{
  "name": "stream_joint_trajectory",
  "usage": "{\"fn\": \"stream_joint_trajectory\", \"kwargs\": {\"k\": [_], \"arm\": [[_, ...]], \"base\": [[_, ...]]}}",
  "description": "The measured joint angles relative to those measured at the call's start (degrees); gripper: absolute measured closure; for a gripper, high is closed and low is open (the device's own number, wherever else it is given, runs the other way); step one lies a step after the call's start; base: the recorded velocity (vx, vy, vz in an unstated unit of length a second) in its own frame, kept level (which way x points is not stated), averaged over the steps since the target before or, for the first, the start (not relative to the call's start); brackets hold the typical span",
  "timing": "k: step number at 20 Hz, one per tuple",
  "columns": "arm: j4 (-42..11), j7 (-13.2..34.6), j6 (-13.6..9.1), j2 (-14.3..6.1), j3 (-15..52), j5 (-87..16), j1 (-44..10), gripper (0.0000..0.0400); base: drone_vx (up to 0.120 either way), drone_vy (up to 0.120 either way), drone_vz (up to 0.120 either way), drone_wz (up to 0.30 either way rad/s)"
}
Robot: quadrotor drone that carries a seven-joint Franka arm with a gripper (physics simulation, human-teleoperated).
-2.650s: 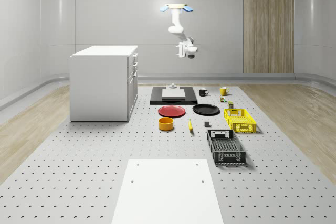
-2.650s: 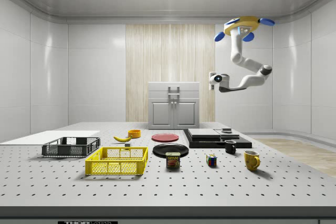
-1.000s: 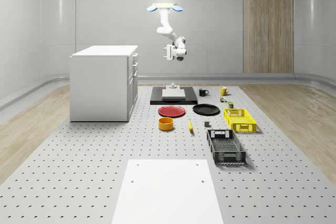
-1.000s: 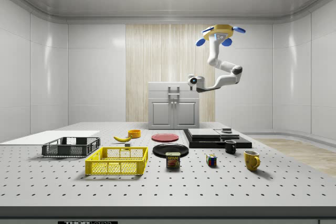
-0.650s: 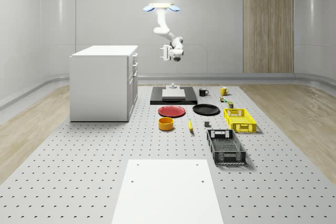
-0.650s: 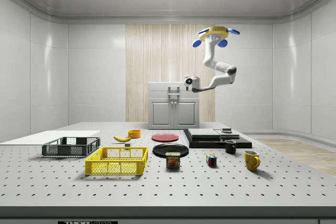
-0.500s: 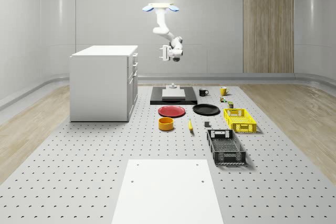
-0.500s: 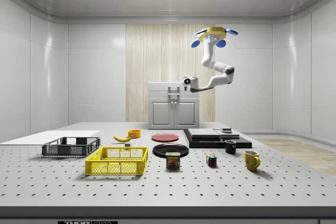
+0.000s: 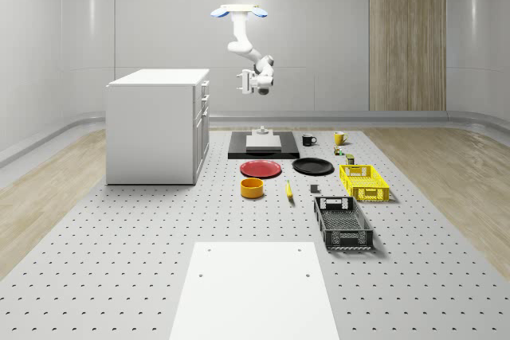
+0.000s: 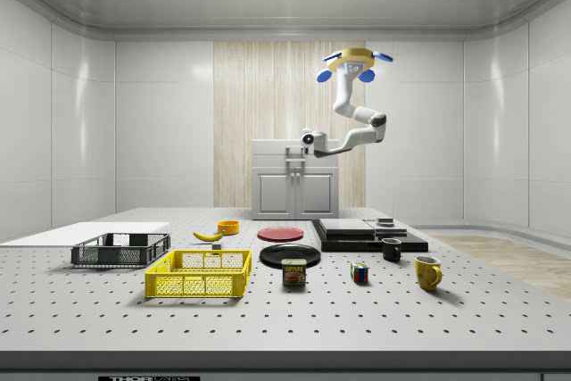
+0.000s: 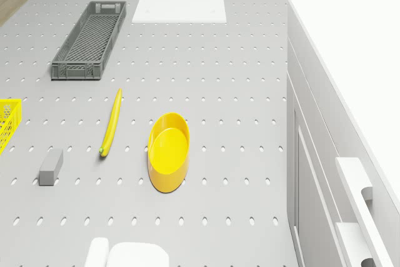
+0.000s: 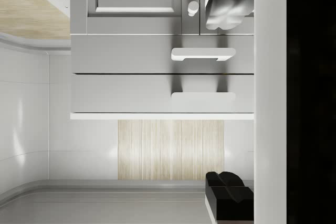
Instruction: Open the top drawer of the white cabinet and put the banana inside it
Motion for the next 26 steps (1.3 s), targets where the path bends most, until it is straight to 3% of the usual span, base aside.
{"fn": "stream_joint_trajectory", "kwargs": {"k": [6,10,26], "arm": [[-0.1,0.3,0.4,-0.5,-0.1,-0.4,0.4,0.0],[-0.8,0.3,1.6,-0.7,0.6,0.0,0.7,0.0],[-6.7,-1.9,11.7,0.2,8.6,7.6,3.5,0.0]], "base": [[0.12,0.0,0.0,0.0],[0.01,0.0,0.0,0.0],[0.0,0.0,0.0,0.0]]}}
